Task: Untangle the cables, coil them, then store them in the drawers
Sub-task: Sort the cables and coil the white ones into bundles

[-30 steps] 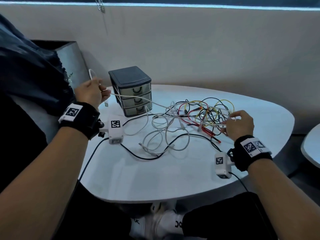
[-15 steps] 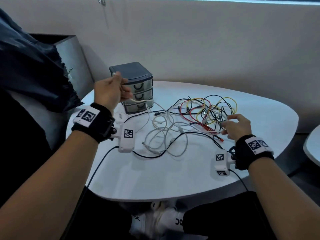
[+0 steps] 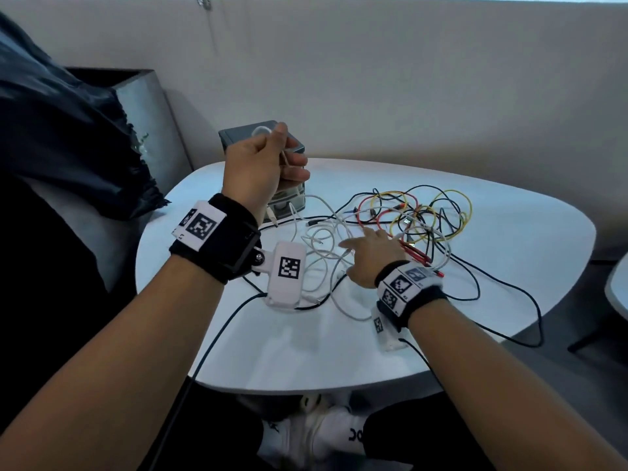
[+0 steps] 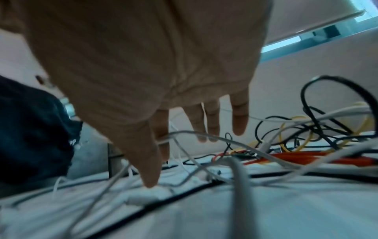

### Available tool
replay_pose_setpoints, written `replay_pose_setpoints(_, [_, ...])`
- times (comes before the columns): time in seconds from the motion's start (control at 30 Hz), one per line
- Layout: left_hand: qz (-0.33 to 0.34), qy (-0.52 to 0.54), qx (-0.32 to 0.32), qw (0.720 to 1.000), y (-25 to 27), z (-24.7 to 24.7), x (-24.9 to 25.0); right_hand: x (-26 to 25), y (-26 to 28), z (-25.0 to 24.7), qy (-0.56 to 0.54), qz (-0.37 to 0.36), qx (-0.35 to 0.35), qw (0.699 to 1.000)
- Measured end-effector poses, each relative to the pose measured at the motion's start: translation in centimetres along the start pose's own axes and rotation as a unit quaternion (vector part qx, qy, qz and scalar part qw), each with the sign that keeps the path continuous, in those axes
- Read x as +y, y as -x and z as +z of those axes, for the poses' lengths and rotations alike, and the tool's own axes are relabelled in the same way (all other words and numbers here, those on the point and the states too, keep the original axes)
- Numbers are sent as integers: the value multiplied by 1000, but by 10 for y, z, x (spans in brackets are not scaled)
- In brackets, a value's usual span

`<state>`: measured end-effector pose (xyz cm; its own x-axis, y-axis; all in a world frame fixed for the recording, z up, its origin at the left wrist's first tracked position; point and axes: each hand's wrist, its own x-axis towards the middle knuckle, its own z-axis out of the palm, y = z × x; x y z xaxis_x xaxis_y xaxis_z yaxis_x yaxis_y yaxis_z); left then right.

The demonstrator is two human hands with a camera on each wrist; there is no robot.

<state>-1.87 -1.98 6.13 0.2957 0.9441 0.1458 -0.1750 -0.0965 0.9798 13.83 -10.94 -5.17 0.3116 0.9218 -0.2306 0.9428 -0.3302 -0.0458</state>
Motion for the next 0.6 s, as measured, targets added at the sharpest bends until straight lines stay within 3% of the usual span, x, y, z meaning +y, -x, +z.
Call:
replay_pose_setpoints(0.07, [4, 1, 4, 1000, 2, -4, -2, -1, -5, 3, 41, -16, 26, 999])
replay_pose_setpoints(0.13, [15, -15, 8, 1000, 0, -12, -10, 2, -4, -3, 19, -27, 107, 994])
replay_pose_setpoints(0.3, [13, -135, 29, 990, -9, -38, -51, 45, -2, -41, -158, -1, 296, 942])
replay_pose_setpoints(0.4, [-15, -180, 44, 983, -11, -55, -76, 82, -2, -62, -298, 21, 317, 900])
replay_pose_setpoints(0.6, [0, -199, 64, 978, -19, -69, -79, 105, 10, -69, -397, -14, 281, 874])
